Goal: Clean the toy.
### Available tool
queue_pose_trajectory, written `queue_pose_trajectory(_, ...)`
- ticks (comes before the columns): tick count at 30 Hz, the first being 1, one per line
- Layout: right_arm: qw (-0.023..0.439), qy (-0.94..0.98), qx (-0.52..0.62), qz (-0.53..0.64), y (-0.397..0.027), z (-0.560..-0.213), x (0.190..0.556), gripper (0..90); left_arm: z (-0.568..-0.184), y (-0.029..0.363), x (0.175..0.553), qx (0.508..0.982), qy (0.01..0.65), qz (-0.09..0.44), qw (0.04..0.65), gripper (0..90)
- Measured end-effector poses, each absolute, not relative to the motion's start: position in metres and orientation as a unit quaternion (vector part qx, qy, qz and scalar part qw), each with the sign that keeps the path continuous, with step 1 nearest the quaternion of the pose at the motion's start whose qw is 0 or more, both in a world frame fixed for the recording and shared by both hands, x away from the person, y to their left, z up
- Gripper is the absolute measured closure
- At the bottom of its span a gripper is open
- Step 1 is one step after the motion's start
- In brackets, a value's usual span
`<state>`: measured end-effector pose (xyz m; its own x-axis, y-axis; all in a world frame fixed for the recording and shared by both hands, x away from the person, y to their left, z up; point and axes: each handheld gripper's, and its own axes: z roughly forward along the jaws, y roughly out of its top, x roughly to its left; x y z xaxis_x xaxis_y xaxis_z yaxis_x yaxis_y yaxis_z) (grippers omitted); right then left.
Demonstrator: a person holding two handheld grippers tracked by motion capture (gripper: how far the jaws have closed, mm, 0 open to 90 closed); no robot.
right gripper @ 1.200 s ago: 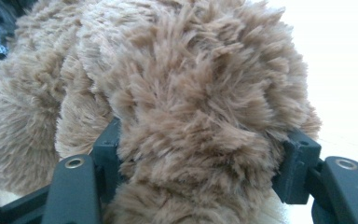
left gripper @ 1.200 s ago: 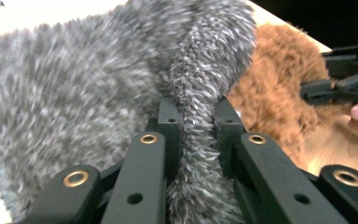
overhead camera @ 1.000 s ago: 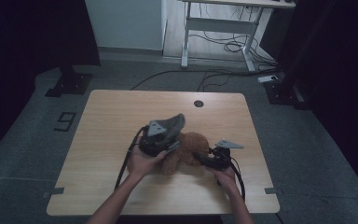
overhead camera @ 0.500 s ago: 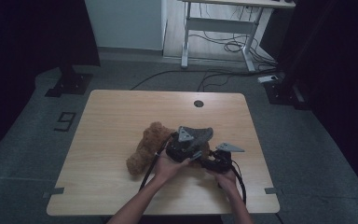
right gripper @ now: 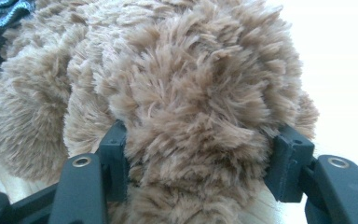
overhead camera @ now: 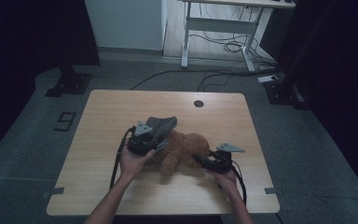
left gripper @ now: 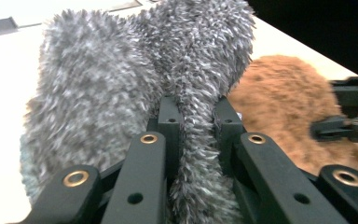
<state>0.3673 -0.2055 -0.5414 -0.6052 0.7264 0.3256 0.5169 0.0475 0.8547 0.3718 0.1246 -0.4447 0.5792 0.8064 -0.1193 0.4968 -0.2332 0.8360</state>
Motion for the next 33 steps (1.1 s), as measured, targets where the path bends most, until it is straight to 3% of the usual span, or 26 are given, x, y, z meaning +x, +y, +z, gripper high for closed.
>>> queue_pose_trajectory(7,0.093,0.715,0.437,0.538,-0.206,-0.542,0.367,37.9,-0.456,0.157,0.379,0.745,0.465,0.166,0.448,77.6)
queue_pose_trajectory(14,0.098,0.719,0.432,0.535,-0.206,-0.542,0.367,37.9,-0.498,0.176,0.38,0.743,0.501,0.113,0.429,77.8)
queue_pose_trajectory(21,0.097,0.72,0.432,0.534,-0.207,-0.541,0.367,37.8,-0.455,0.177,0.374,0.74,0.478,0.14,0.451,77.7)
queue_pose_trajectory(26,0.096,0.721,0.432,0.534,-0.207,-0.541,0.367,37.7,-0.42,0.147,0.366,0.748,0.432,0.154,0.48,77.7)
queue_pose_trajectory(30,0.096,0.721,0.432,0.533,-0.207,-0.541,0.367,37.7,-0.409,0.088,0.368,0.786,0.381,0.159,0.46,77.6)
queue_pose_trajectory(31,0.096,0.721,0.432,0.533,-0.207,-0.541,0.367,37.7,-0.409,0.088,0.368,0.786,0.381,0.159,0.46,77.5)
queue_pose_trajectory(33,0.096,0.722,0.43,0.533,-0.207,-0.541,0.367,37.7,-0.413,0.045,0.374,0.805,0.356,0.14,0.453,77.6)
